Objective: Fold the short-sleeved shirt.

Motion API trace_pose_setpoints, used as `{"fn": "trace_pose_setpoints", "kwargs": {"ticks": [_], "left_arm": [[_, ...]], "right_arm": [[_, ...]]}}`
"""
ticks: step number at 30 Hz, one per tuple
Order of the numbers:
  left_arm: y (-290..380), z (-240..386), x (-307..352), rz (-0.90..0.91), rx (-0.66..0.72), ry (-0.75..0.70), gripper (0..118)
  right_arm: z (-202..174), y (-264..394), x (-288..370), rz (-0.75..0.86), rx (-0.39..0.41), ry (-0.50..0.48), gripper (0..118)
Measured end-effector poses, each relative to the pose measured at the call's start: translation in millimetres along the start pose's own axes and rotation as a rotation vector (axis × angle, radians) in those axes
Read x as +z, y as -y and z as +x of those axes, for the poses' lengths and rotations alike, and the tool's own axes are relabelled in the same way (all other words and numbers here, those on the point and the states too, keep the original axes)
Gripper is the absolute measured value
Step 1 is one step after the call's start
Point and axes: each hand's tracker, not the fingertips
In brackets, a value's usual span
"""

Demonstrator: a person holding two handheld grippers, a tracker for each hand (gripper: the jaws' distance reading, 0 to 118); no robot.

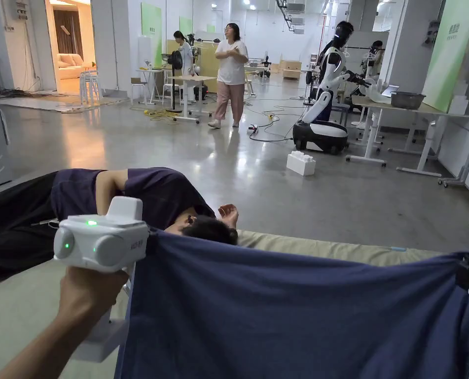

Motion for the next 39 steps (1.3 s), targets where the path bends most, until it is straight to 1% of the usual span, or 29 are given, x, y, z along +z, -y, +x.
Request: {"fn": "trace_pose_setpoints", "kwargs": {"ticks": [1, 2, 3, 4, 7, 8, 13, 16, 17, 20, 22, 27, 30, 33, 34, 37, 38, 39], "left_arm": [[-11, 0, 1, 0.019, -0.003, -0.004, 4], [-24, -1, 3, 0.029, -0.008, -0.003, 4], [-34, 2, 7, 0.049, -0.007, -0.004, 4], [-48, 2, 9, 0.066, -0.013, -0.007, 4], [-85, 9, 18, 0.125, -0.021, -0.019, 4], [-98, 11, 19, 0.138, -0.021, -0.021, 4], [-151, 19, 20, 0.212, -0.038, -0.035, 4], [-177, 22, 22, 0.247, -0.032, -0.036, 4], [-184, 24, 24, 0.263, -0.027, -0.037, 4], [-194, 29, 26, 0.281, -0.052, -0.050, 4], [-195, 30, 27, 0.284, -0.057, -0.049, 4], [-170, 32, 30, 0.276, -0.067, -0.046, 4], [-134, 34, 31, 0.246, -0.060, -0.043, 4], [-89, 34, 33, 0.205, -0.042, -0.026, 4], [-71, 34, 34, 0.183, -0.051, -0.019, 4], [-18, 35, 44, 0.132, -0.046, 0.006, 4], [-1, 36, 50, 0.125, -0.036, 0.007, 4], [14, 34, 57, 0.120, -0.038, 0.011, 4]], "right_arm": [[0, -12, 3, 0.013, 0.001, 0.009, 2], [1, -22, 3, 0.023, -0.014, 0.010, 2], [1, -33, 3, 0.037, -0.005, 0.013, 2], [3, -46, 4, 0.051, -0.021, 0.016, 2], [4, -83, 6, 0.115, -0.006, 0.032, 2], [5, -98, 5, 0.153, 0.028, 0.036, 2], [14, -153, -1, 0.223, 0.025, 0.061, 2], [17, -182, -2, 0.276, 0.054, 0.078, 2], [20, -188, -7, 0.293, 0.066, 0.093, 2], [24, -201, -10, 0.300, 0.059, 0.088, 2], [23, -201, -8, 0.312, 0.077, 0.096, 2], [22, -171, -4, 0.301, 0.092, 0.074, 2], [17, -134, 1, 0.251, 0.084, 0.051, 2], [13, -88, 15, 0.189, 0.070, 0.025, 2], [10, -72, 21, 0.184, 0.082, 0.037, 2], [10, -30, 34, 0.120, 0.082, 0.005, 2], [10, -15, 43, 0.093, 0.066, 0.006, 2], [10, -6, 53, 0.115, 0.094, 0.015, 2]]}}
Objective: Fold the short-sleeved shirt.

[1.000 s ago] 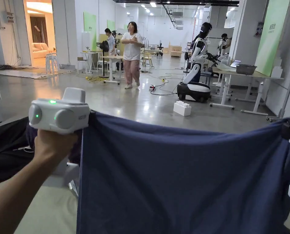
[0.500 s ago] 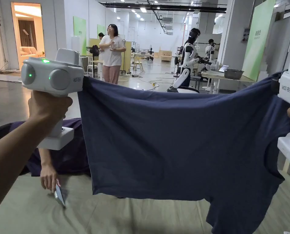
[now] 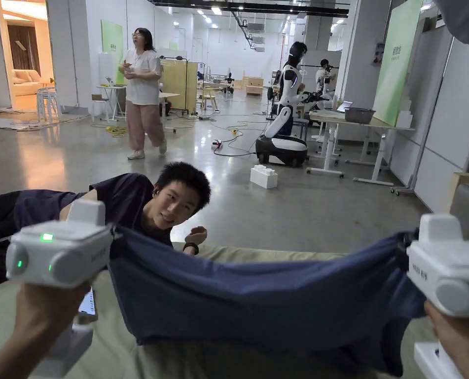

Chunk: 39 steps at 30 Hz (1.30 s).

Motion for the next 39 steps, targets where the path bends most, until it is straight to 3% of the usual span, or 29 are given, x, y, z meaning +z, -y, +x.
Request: {"fn": "trace_pose_setpoints", "kwargs": {"ticks": [1, 5, 9, 18, 29, 39], "left_arm": [[15, 0, 11, -0.012, 0.004, 0.002, 4], [66, -6, 56, -0.036, 0.040, 0.027, 4], [114, -11, 98, -0.076, 0.047, 0.033, 4], [223, -28, 161, -0.253, 0.111, 0.040, 4], [279, -27, 173, -0.377, 0.097, 0.035, 4], [313, -23, 160, -0.576, 0.060, 0.043, 4]], "right_arm": [[1, 16, 12, -0.069, -0.055, -0.026, 2], [1, 57, 58, -0.085, 0.003, -0.003, 2], [4, 105, 103, -0.220, -0.052, -0.023, 2], [-6, 200, 193, -0.360, -0.007, -0.039, 2], [-20, 256, 221, -0.505, 0.033, -0.067, 2], [-18, 299, 205, -0.709, 0.082, -0.089, 2]]}}
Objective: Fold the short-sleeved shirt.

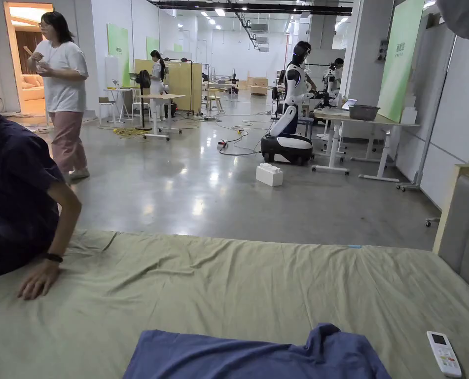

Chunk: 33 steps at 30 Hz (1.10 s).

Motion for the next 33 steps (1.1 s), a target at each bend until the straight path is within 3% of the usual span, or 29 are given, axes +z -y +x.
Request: {"fn": "trace_pose_setpoints", "kwargs": {"ticks": [5, 9, 11, 13, 15, 16, 17, 18, 19, 21, 23, 26, 30, 31, 33], "left_arm": [[16, 5, -31, -0.140, -0.043, -0.018, 4], [22, 12, -37, -0.092, -0.049, -0.033, 4], [27, 16, -35, -0.066, -0.079, -0.051, 8], [27, 24, -26, -0.035, -0.115, -0.084, 19], [23, 26, -19, -0.034, -0.125, -0.116, 26], [18, 24, -14, -0.040, -0.116, -0.109, 31], [11, 24, -4, -0.037, -0.081, -0.085, 52], [5, 23, 4, 0.010, -0.036, -0.043, 68], [0, 24, 14, 0.080, 0.003, -0.016, 77], [-16, 32, 35, 0.228, 0.047, -0.020, 78], [-30, 47, 52, 0.373, 0.065, -0.010, 78], [-50, 62, 64, 0.532, 0.079, 0.004, 78], [-68, 80, 73, 0.656, 0.064, -0.036, 77], [-70, 85, 76, 0.663, 0.063, -0.052, 76], [-71, 87, 76, 0.689, 0.060, -0.065, 62]], "right_arm": [[-8, 16, -29, -0.100, 0.031, -0.012, 3], [-14, 15, -34, -0.112, 0.061, -0.009, 4], [-15, 14, -37, -0.119, 0.054, -0.015, 18], [-16, 14, -34, -0.134, 0.063, 0.043, 39], [-11, 12, -22, -0.111, 0.027, 0.079, 47], [-5, 10, -8, -0.054, -0.031, 0.060, 51], [0, 8, 5, 0.037, -0.084, 0.053, 70], [3, 6, 17, 0.109, -0.117, 0.071, 80], [4, 3, 26, 0.157, -0.135, 0.097, 84], [3, -6, 40, 0.253, -0.162, 0.108, 85], [-3, -20, 48, 0.367, -0.177, 0.052, 91], [-22, -42, 54, 0.476, -0.134, 0.021, 95], [-46, -66, 55, 0.635, -0.168, 0.033, 95], [-51, -74, 58, 0.685, -0.169, 0.031, 93], [-56, -79, 59, 0.692, -0.222, -0.006, 75]]}}
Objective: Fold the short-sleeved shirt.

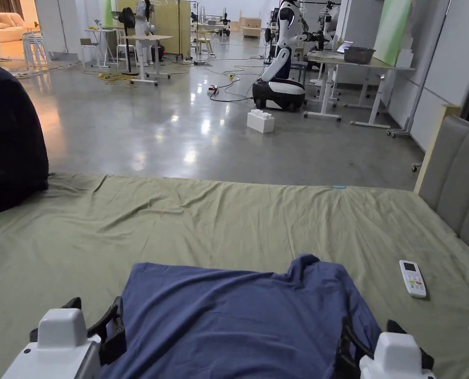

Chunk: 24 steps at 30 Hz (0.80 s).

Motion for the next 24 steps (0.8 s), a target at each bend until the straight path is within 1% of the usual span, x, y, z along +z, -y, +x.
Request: {"fn": "trace_pose_setpoints", "kwargs": {"ticks": [1, 2, 3, 4, 5, 6, 7, 9, 10, 12, 15, 17, 20, 22, 24], "left_arm": [[-1, 1, 1, 0.009, -0.002, 0.000, 49], [-1, 2, 2, 0.020, -0.008, 0.006, 29], [-2, 2, 3, 0.022, -0.017, 0.009, 13], [-1, 2, 1, 0.019, -0.030, -0.003, 8], [-2, 1, 2, 0.008, -0.026, -0.001, 4], [-3, -1, 2, -0.006, -0.022, 0.014, 1], [-4, -3, 2, -0.012, -0.020, 0.015, 1], [-5, -7, -1, -0.052, -0.020, 0.015, 0], [-5, -11, -1, -0.067, -0.019, 0.009, 0], [-2, -22, -1, -0.126, -0.006, 0.017, 0], [8, -49, -4, -0.301, 0.009, 0.049, 0], [21, -66, -7, -0.461, -0.005, 0.064, 0], [46, -91, -9, -0.669, 0.029, 0.089, 0], [63, -103, -10, -0.733, 0.057, 0.085, 0], [74, -105, -12, -0.792, 0.050, 0.062, 1]], "right_arm": [[-3, -4, 0, 0.030, 0.025, 0.006, 59], [-6, -7, -1, 0.050, 0.042, 0.010, 36], [-8, -8, -1, 0.041, 0.042, 0.012, 16], [-9, -11, -1, 0.055, 0.042, 0.016, 5], [-10, -14, 0, 0.080, 0.053, 0.018, 3], [-8, -15, 0, 0.071, 0.044, 0.013, 1], [-7, -14, 0, 0.065, 0.025, 0.006, 1], [-7, -15, 0, 0.079, 0.049, 0.014, 0], [-6, -14, 0, 0.070, 0.043, 0.009, 0], [-5, -13, -1, 0.056, 0.058, 0.011, 0], [0, -9, 0, 0.038, 0.057, 0.010, 0], [2, -5, -1, 0.018, 0.059, 0.010, 0], [4, 3, -3, -0.019, 0.056, 0.007, 0], [4, 7, -3, -0.037, 0.056, 0.004, 0], [4, 11, -5, -0.059, 0.054, 0.003, 0]]}}
